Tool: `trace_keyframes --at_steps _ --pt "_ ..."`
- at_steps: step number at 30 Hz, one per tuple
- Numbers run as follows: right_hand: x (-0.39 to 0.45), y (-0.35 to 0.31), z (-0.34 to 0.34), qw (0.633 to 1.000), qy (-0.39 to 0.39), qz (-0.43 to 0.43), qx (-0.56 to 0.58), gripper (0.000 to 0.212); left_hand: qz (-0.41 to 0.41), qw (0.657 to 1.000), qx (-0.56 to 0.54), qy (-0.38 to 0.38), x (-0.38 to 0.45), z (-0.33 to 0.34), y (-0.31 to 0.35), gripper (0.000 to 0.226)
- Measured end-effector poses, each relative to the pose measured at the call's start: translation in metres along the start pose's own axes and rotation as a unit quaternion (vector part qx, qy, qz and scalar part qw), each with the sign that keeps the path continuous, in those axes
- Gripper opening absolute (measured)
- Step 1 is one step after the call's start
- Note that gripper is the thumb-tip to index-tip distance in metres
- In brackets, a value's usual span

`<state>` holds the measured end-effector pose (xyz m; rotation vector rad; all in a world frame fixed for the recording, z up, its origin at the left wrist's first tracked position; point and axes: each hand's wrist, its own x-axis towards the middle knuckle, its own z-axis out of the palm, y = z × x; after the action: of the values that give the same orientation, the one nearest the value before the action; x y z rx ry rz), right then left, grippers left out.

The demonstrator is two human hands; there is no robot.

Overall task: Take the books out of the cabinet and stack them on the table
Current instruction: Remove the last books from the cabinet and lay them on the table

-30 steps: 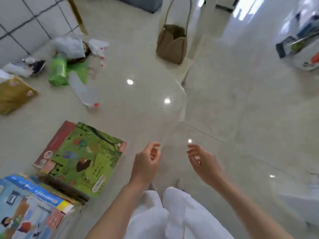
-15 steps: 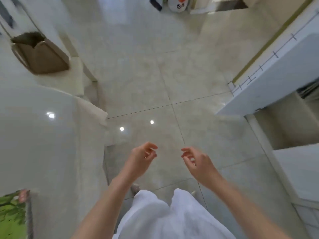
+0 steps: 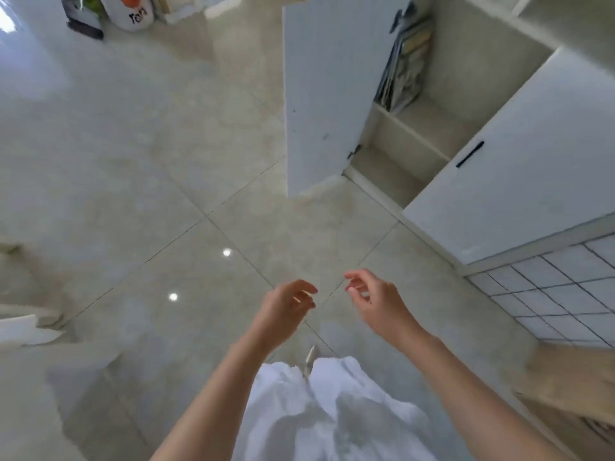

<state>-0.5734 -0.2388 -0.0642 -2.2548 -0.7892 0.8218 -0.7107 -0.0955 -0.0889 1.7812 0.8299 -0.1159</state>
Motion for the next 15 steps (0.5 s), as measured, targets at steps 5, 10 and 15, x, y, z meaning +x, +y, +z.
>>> trace_keyframes --at_steps 5,10,15 --pt "0.016 0.037 -0.043 0.997 0.031 0.057 0.051 0.022 0.022 0.998 0.033 -0.047 0.045 0.031 0.046 0.037" --pt "0.061 0.053 -0.082 0.988 0.073 0.102 0.089 0.022 0.035 0.996 0.053 -0.06 0.11 0.04 0.083 0.033" --pt "0.141 0.049 -0.127 0.985 0.096 0.102 0.097 0.024 0.035 0.997 0.04 -0.059 0.196 0.033 0.121 0.032"
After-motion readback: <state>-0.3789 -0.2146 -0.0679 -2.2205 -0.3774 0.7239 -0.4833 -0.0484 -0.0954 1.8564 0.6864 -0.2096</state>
